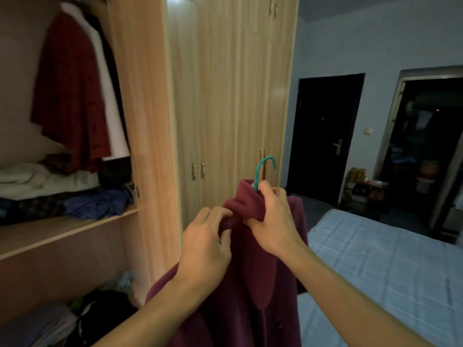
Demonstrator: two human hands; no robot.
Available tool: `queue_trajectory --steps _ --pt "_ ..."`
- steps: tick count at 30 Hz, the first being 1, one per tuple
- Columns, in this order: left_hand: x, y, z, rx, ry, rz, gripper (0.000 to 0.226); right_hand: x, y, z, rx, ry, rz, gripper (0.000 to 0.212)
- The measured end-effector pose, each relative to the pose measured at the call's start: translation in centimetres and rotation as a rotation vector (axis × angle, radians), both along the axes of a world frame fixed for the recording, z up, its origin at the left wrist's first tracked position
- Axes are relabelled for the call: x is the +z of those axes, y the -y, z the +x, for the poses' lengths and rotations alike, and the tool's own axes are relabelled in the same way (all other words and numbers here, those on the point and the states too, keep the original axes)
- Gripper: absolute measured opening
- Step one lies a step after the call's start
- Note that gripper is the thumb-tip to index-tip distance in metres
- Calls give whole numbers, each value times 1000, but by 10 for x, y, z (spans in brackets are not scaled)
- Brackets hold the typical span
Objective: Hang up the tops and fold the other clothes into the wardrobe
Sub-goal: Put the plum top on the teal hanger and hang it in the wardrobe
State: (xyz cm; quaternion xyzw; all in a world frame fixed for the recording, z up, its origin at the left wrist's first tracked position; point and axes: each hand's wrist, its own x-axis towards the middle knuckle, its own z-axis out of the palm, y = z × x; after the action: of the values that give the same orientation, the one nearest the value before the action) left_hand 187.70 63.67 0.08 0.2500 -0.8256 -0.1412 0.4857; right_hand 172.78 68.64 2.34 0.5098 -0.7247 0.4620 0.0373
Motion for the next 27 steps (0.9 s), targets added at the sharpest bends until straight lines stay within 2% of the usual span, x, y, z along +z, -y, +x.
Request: queue_trajectory --steps 5,12,19,22,25,27 --pt "-13 19 38 -24 -47 80 40 -15 33 44 -19 -45 -167 62" --pt "-16 31 64 -63 58 47 43 -29 64 45 70 -32 -299 63" --pt "13 68 97 -64 318 -245 26 -31 84 23 307 59 -343 60" --pt "21 104 100 27 373 -295 15 -29 93 21 433 104 -328 60" --pt "20 135 95 130 317 -278 26 -24 98 22 567 163 -302 54" --pt "16 151 88 118 302 -273 39 -20 97 28 663 183 -277 47"
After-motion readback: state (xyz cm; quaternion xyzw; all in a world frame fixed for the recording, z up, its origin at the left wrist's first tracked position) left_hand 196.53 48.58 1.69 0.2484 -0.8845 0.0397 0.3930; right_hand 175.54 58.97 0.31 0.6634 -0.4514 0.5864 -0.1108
